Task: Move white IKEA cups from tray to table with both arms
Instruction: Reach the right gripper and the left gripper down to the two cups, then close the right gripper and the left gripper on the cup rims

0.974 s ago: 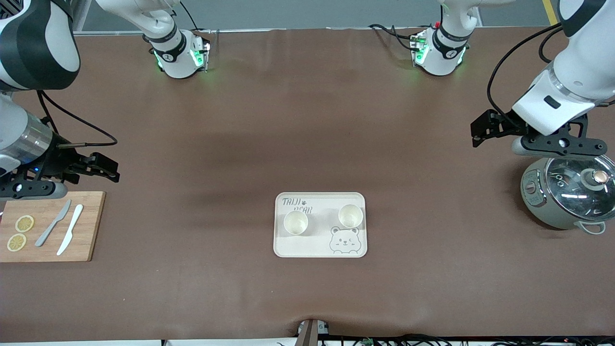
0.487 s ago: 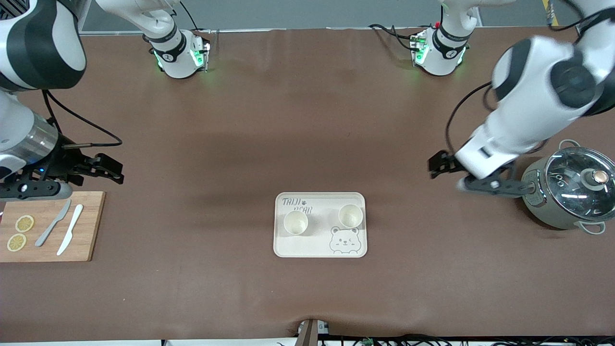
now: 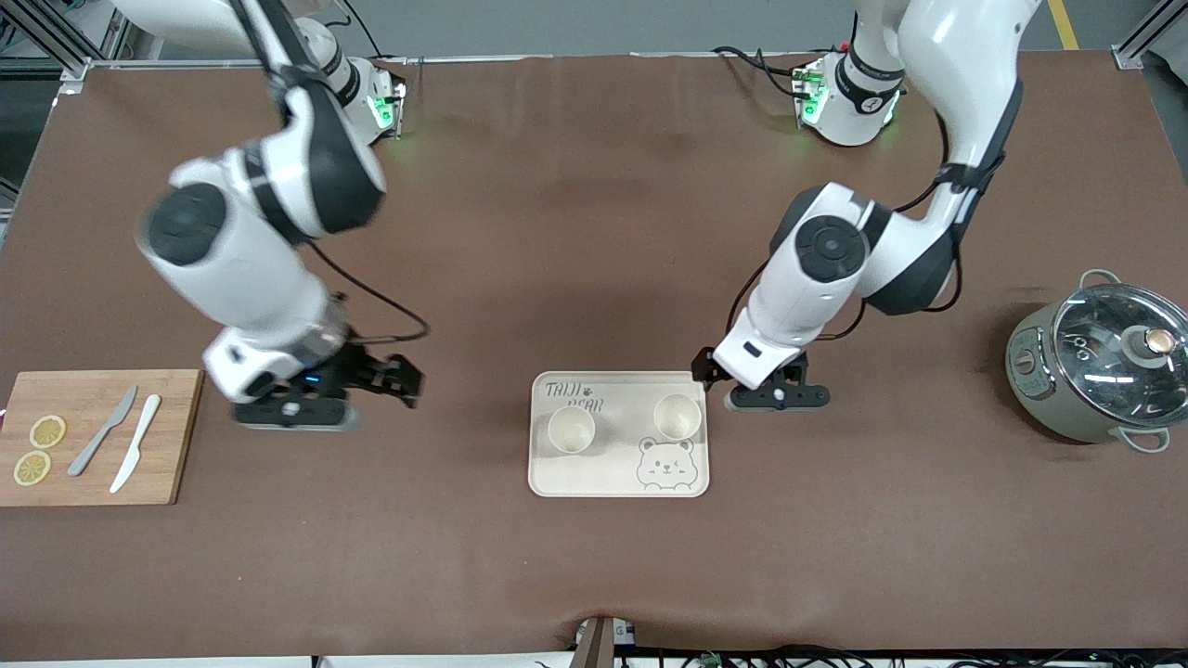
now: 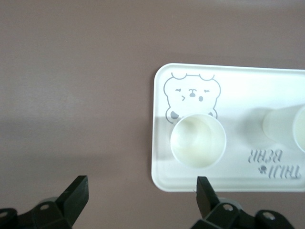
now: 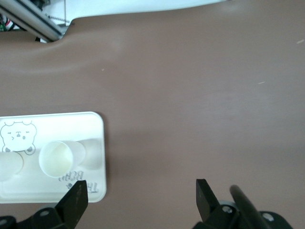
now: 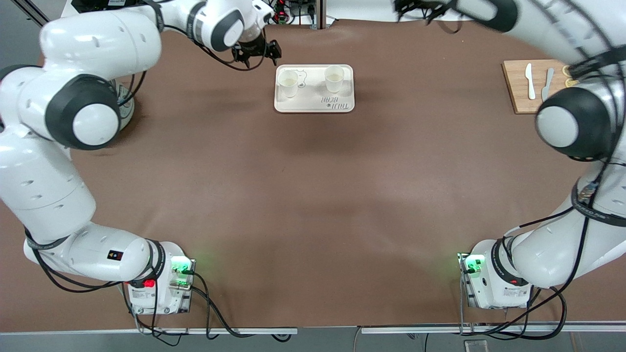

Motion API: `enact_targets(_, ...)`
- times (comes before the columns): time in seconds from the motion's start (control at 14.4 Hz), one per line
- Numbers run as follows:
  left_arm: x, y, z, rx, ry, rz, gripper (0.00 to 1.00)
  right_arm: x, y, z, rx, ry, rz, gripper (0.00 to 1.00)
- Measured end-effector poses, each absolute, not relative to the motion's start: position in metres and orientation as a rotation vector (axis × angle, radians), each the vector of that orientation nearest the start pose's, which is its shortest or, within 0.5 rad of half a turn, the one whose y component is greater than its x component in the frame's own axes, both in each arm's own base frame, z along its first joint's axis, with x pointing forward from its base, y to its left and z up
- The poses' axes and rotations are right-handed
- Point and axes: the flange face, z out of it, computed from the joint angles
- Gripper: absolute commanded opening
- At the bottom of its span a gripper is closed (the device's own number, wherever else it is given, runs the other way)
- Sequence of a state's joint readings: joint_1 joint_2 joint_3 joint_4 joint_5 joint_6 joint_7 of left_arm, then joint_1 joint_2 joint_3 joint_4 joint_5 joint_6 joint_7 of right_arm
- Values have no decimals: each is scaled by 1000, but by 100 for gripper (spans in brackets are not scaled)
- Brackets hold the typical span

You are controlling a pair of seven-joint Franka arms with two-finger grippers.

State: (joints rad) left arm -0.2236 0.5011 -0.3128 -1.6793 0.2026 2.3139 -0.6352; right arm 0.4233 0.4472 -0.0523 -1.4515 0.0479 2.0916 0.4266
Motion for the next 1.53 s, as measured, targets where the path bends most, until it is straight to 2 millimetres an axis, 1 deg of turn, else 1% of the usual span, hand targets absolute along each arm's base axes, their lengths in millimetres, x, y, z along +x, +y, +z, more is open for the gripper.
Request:
enact_targets(0.07, 611, -328, 330, -3205, -45, -230, 100, 657, 281, 427, -3035, 102, -252, 100)
enact_targets(0.21, 616, -332, 313, -3205, -44, -208, 100, 658, 302, 391, -3041, 86, -239, 100)
enact_targets(0.35, 618, -335, 297, -3211, -41, -190, 100, 655, 315, 367, -3050, 72, -217, 100)
enact_targets(0.49, 618, -340, 284, -3221, -31, -198, 100, 652, 330, 352, -3048, 75, -215, 100)
enact_targets(0.77, 615, -356, 257, -3217, 7, -217, 100, 642, 366, 323, -3035, 85, -230, 100)
enact_targets(0.9, 616, -361, 248, -3215, 7, -219, 100, 638, 377, 307, -3028, 88, -241, 100)
enact_targets(1.11, 619, -364, 238, -3226, 5, -221, 100, 633, 392, 285, -3022, 79, -251, 100)
enact_targets(1.32, 622, -364, 234, -3234, 0, -235, 100, 631, 406, 273, -3017, 80, -258, 100)
enact_targets(1.53, 623, -363, 230, -3234, 8, -252, 100, 632, 412, 269, -3015, 89, -261, 100)
